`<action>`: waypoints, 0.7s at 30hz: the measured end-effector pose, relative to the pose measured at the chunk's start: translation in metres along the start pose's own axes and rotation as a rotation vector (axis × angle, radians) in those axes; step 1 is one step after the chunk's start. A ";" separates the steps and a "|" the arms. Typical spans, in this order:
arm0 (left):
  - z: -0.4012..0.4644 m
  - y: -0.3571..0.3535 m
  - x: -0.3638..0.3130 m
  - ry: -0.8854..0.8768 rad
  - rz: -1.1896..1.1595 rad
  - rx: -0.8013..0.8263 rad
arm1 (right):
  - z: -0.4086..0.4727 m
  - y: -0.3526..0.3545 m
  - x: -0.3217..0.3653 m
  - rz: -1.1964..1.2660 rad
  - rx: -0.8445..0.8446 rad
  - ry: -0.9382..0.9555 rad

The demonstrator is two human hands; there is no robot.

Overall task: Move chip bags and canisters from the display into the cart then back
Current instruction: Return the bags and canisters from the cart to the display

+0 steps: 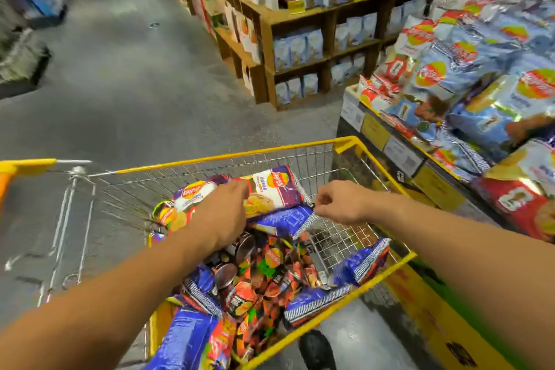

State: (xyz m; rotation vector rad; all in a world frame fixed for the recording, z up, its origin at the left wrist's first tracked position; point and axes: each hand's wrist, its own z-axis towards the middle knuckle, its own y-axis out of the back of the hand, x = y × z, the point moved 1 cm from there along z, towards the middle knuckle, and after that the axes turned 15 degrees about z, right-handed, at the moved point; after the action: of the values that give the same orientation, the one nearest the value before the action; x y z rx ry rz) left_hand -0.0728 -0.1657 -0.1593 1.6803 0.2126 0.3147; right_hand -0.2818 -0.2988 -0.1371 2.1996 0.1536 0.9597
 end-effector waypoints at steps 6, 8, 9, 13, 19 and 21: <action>0.009 -0.022 0.059 0.315 0.267 0.064 | 0.066 -0.012 0.008 -0.032 0.063 -0.071; 0.015 -0.034 0.075 0.418 0.256 0.095 | 0.085 -0.012 0.007 -0.013 0.056 -0.127; 0.018 -0.035 0.080 0.480 0.243 0.119 | 0.099 -0.013 0.005 0.003 0.047 -0.153; 0.034 -0.068 0.107 0.666 0.058 0.377 | 0.145 -0.019 -0.001 0.139 0.015 -0.316; 0.055 -0.104 0.123 0.823 -0.451 0.431 | 0.192 -0.038 -0.008 0.626 -0.007 -0.475; 0.057 -0.107 0.125 0.843 -0.591 0.339 | 0.199 -0.043 -0.012 0.684 -0.006 -0.460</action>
State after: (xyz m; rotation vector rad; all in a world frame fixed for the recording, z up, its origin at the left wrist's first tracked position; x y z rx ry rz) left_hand 0.0682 -0.1654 -0.2612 1.6324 1.4208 0.5394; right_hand -0.1485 -0.3851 -0.2651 2.4415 -0.8581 0.7469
